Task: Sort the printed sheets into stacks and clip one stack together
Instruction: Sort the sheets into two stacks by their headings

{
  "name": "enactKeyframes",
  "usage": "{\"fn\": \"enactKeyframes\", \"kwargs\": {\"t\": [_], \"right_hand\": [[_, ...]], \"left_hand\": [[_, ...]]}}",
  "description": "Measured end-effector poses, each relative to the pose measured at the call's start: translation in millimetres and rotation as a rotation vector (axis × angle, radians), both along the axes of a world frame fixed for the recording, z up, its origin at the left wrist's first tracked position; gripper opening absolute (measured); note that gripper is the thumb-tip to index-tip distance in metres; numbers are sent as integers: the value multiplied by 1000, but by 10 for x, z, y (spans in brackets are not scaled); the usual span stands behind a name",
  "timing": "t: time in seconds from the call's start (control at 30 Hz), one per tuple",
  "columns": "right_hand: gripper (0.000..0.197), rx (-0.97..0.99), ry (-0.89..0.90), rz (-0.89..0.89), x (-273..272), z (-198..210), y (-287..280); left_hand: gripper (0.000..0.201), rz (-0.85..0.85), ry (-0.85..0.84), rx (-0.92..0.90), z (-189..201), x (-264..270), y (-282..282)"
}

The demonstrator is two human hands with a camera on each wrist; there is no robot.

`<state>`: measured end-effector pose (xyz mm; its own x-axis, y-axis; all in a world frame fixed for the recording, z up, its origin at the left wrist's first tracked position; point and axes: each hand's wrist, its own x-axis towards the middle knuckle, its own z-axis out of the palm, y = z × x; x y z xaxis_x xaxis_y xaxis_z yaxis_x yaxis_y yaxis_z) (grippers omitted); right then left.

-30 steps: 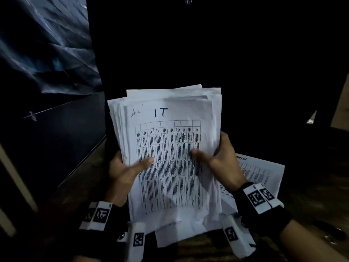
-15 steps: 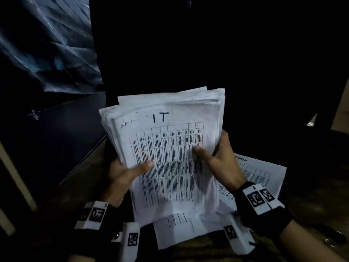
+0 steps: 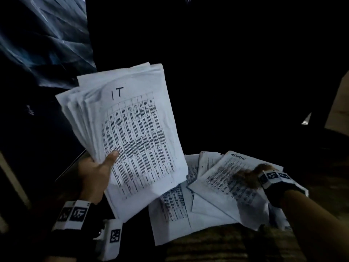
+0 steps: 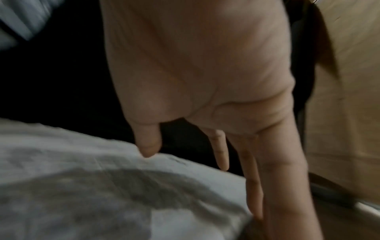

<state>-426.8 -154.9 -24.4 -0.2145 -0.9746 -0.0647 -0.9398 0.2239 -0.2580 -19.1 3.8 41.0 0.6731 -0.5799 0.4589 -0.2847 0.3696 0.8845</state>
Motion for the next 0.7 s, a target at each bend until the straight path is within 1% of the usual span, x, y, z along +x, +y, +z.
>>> {"fn": "enactKeyframes", "kwargs": {"t": [0.03,0.07,0.1,0.17,0.2,0.23,0.27,0.33,0.37,0.4,0.47,0.53,0.6,0.63,0.67,0.7], "right_hand": [[49,61,-93,-19,8,56,67],[50,85,-232,-25,-4,86,89],[47,48,-321,-47,23,129,117],[44,-56,-374,-121,89,184,167],[46,-88,-439,-191,92,151,170],[49,-137,-439,-245,78,95,134],[56,-194,-401,-250,82,93,128],[74,-284,-369,-170,72,162,117],[78,-323,-383,-163,73,270,123],[76,-368,-390,-172,62,408,136],[64,-428,-401,-169,6,663,101],[54,-404,-427,-129,-45,792,67],[38,-343,-467,-96,-63,740,68],[28,-279,-506,-78,-41,665,83],[17,-227,-552,-60,-24,556,54],[9,-183,-554,-69,-27,408,-19]], "left_hand": [[30,13,-5,12,6,6,4],[30,19,-8,19,1,14,2],[30,27,-7,27,-9,16,-3],[30,43,9,40,-10,-7,-1],[31,47,25,50,-9,-17,3],[31,50,43,53,-13,-13,11],[32,48,57,54,-26,4,18],[37,50,82,68,-60,82,27],[41,51,96,74,-78,128,27],[42,57,112,84,-93,172,27],[36,82,147,86,-107,216,32],[28,97,178,79,-98,223,39],[29,107,191,77,-100,223,39],[32,109,198,73,-98,214,43],[36,109,204,67,-100,213,44],[38,107,205,64,-107,213,47]]}}
